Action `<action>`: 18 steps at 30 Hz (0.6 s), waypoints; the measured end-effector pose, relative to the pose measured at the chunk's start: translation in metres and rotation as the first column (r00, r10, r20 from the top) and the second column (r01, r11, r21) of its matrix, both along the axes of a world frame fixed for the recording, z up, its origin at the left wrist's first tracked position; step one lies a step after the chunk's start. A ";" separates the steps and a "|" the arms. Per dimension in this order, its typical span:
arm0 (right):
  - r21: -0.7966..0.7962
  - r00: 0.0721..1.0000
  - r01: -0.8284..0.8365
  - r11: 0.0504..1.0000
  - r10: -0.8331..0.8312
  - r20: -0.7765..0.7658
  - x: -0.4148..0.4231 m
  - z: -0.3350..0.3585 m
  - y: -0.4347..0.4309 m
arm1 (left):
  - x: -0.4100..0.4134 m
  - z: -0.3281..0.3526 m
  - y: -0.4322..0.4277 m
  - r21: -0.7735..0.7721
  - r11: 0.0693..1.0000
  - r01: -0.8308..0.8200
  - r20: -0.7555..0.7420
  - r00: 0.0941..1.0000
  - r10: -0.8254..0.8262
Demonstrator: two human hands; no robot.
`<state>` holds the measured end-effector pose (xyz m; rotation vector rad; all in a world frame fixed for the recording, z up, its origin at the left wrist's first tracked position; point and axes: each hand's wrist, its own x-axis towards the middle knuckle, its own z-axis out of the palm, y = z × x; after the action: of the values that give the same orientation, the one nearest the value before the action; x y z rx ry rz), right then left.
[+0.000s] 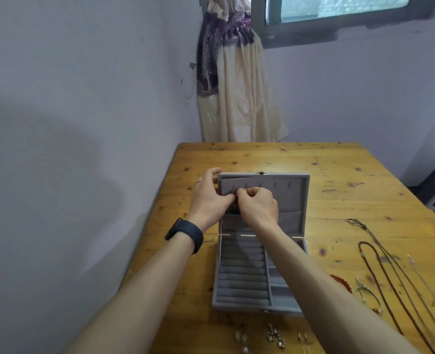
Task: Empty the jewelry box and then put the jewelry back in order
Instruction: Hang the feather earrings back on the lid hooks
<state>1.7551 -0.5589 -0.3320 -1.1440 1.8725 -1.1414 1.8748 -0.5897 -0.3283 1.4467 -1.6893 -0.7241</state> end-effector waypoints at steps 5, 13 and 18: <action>0.037 0.986 0.026 0.999 -0.031 0.163 0.002 0.001 -0.002 | 0.003 0.001 0.000 -0.004 1.000 0.018 0.026 0.999 -0.018; 0.121 0.964 0.044 0.992 -0.074 0.256 0.006 0.007 -0.007 | 0.000 0.001 0.001 -0.058 0.998 -0.010 0.064 0.998 0.014; 0.073 0.969 0.031 0.997 -0.048 0.241 0.009 -0.010 -0.004 | -0.002 0.003 0.001 -0.032 0.999 -0.008 0.013 1.000 0.008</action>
<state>1.7643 -0.5631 -0.3416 -0.8891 1.7378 -1.1732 1.8732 -0.5890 -0.3256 1.4383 -1.6964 -0.6814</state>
